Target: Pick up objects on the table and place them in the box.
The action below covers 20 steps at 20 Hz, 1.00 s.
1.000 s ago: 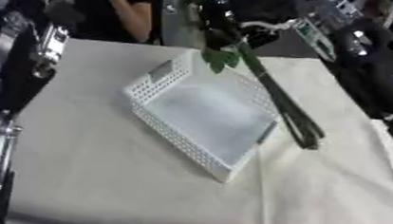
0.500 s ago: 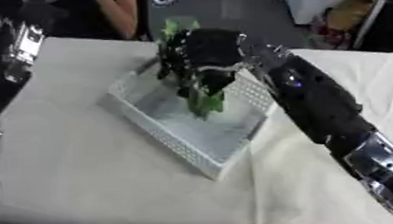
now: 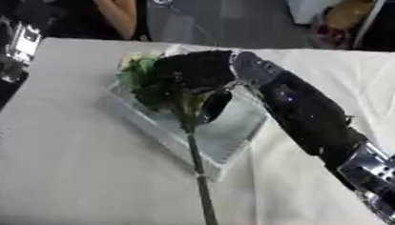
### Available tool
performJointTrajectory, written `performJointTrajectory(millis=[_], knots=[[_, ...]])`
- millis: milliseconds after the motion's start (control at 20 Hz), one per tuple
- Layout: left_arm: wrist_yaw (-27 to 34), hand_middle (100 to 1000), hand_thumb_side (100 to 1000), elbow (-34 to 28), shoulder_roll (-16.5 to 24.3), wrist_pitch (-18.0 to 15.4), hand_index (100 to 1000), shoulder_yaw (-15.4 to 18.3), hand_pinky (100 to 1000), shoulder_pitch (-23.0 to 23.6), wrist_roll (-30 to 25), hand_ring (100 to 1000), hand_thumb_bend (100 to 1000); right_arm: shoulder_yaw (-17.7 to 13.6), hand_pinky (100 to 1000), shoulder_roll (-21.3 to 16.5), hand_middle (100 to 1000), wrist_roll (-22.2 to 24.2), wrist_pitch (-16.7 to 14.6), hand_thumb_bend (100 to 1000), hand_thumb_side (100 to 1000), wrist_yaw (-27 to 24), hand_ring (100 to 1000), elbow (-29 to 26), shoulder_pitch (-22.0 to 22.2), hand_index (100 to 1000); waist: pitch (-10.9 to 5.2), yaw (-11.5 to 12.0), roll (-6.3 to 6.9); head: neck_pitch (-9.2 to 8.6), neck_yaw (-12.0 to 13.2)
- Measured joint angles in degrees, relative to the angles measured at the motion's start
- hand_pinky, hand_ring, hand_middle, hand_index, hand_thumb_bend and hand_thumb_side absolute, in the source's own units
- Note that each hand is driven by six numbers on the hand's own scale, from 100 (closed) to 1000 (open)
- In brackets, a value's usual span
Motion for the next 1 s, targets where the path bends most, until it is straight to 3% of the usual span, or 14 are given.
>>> performJointTrajectory(millis=[350,550,650,800,1000], knots=[[0.00,1000,845,0.00,0.00,0.00,1000,0.00,780,0.00,0.00,995,100,0.66,1000,-1.14,1000,0.69,-0.05,460,595,-1.39,1000,-1.09,-0.01,999,-0.12,0.00,-0.01,0.00,0.00],[-0.01,1000,845,0.00,0.03,0.00,1000,0.04,780,0.06,0.01,994,100,2.17,1000,-4.03,1000,0.61,-0.10,451,543,-3.10,1000,-3.85,-0.70,997,-0.54,-0.17,-0.29,0.00,0.45],[-0.05,1000,844,0.00,0.08,0.01,1000,0.08,780,0.16,0.06,993,100,3.81,1000,-7.21,1000,0.17,-0.09,448,544,-5.57,1000,-6.88,-1.96,1000,-0.99,-0.53,-0.64,0.00,1.35],[-0.32,1000,844,0.00,0.25,0.15,1000,0.30,780,0.87,0.38,993,100,7.97,1000,-15.03,1000,0.87,-0.08,449,660,-11.70,1000,-13.49,-2.68,1000,-1.65,-1.56,-1.45,0.00,3.45],[-0.84,1000,845,0.00,1.48,0.36,1000,0.81,780,1.82,0.90,993,100,12.84,1000,-26.66,1000,7.04,-0.07,450,693,-20.81,1000,-23.83,-2.36,1000,-2.49,-2.64,-2.36,0.00,6.28]])
